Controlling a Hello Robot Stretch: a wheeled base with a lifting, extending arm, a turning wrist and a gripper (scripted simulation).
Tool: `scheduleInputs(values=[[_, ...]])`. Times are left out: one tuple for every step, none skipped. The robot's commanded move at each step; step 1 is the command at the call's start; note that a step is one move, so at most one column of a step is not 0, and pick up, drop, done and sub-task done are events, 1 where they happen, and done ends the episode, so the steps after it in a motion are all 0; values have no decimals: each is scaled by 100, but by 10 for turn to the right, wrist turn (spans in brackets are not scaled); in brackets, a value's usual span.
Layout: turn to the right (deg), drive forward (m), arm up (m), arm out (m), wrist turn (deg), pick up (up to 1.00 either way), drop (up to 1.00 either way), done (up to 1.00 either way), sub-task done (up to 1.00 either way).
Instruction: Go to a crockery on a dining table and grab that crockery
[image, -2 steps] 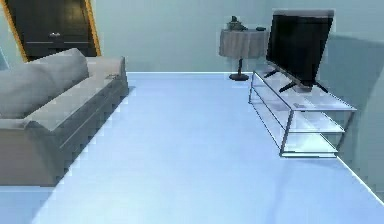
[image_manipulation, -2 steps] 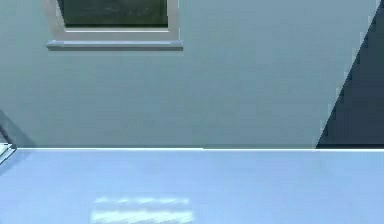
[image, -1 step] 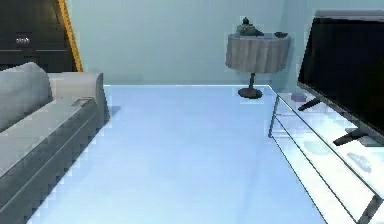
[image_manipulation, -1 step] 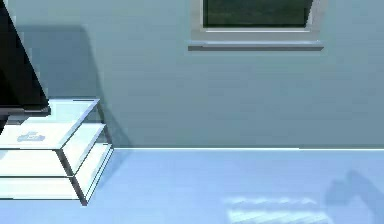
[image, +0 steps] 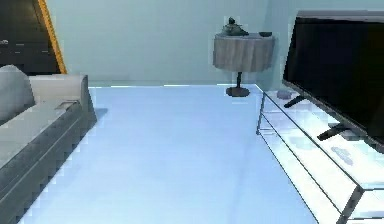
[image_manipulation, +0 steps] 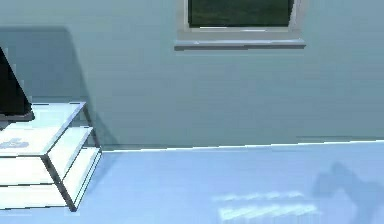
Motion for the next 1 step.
scheduleInputs(values=[[0,100,0,0,0,0,0,0,0]])
